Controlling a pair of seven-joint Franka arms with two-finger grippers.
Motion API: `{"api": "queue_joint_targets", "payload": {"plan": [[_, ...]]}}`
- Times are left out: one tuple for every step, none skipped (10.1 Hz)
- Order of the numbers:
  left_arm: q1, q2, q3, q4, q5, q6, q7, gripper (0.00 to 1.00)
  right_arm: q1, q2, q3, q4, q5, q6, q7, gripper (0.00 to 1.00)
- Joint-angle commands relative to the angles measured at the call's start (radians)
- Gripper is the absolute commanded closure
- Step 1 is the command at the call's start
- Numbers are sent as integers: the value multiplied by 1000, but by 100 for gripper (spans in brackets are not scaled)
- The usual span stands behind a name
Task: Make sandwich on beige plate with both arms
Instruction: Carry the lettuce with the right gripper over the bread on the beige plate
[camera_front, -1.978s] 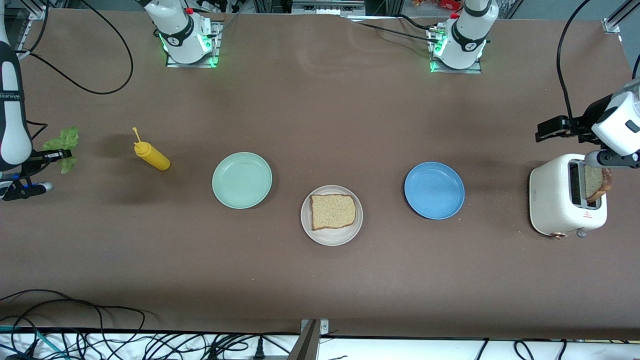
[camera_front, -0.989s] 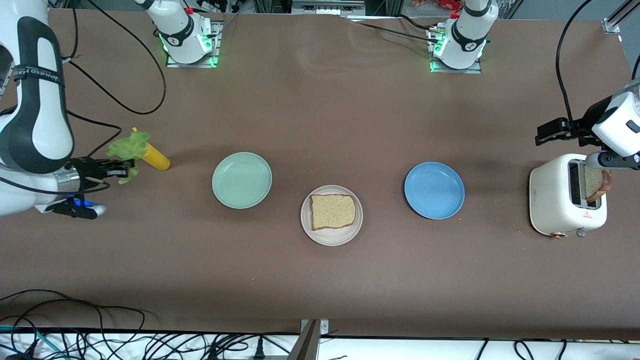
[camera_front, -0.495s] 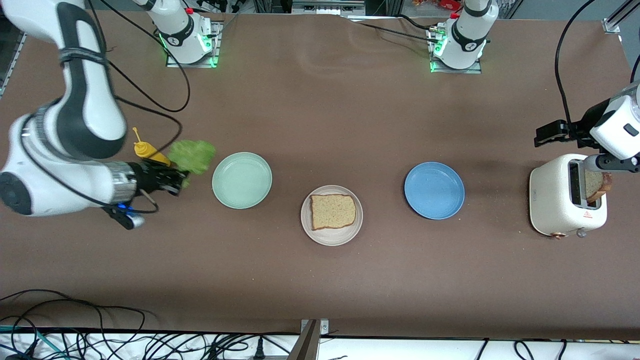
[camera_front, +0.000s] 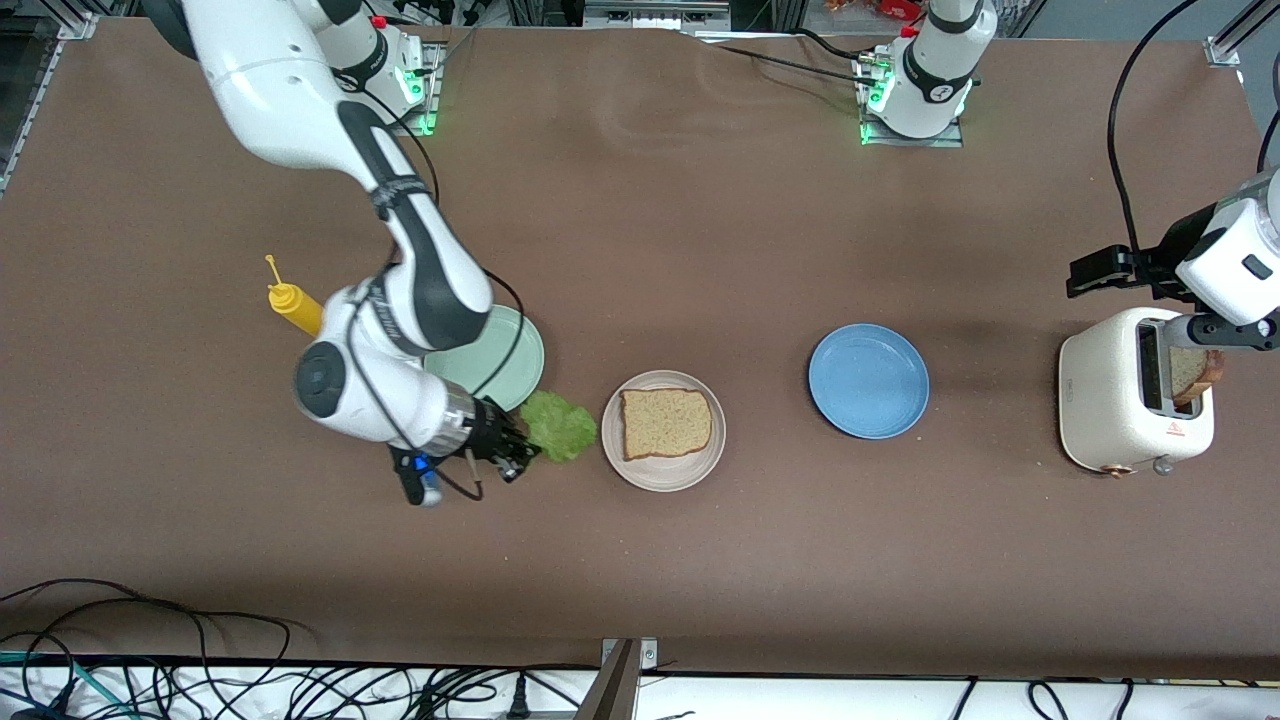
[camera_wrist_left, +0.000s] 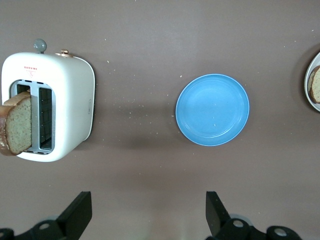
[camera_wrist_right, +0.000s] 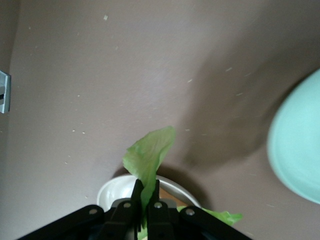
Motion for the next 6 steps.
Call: {"api": "queue_joint_targets", "payload": {"plan": [[-5, 0, -2, 7, 21, 6, 1, 0, 49, 54, 32, 48, 18, 139, 151, 100], [-5, 1, -2, 7, 21, 6, 1, 0, 51, 68, 67, 49, 26, 164, 205, 100], [-2, 1, -2, 7, 21, 6, 1, 0, 48, 77, 87, 48, 46, 182, 242, 100], [-1, 1, -2, 7, 21, 13, 1, 0, 52, 96, 89, 47, 78, 187, 243, 100], [-1, 0, -2, 5, 21, 18, 1, 0, 59, 117, 99, 47, 98, 192, 245, 100], [1, 0, -2, 5, 21, 20, 1, 0, 65, 120, 101, 44, 103, 199, 245, 85]]}}
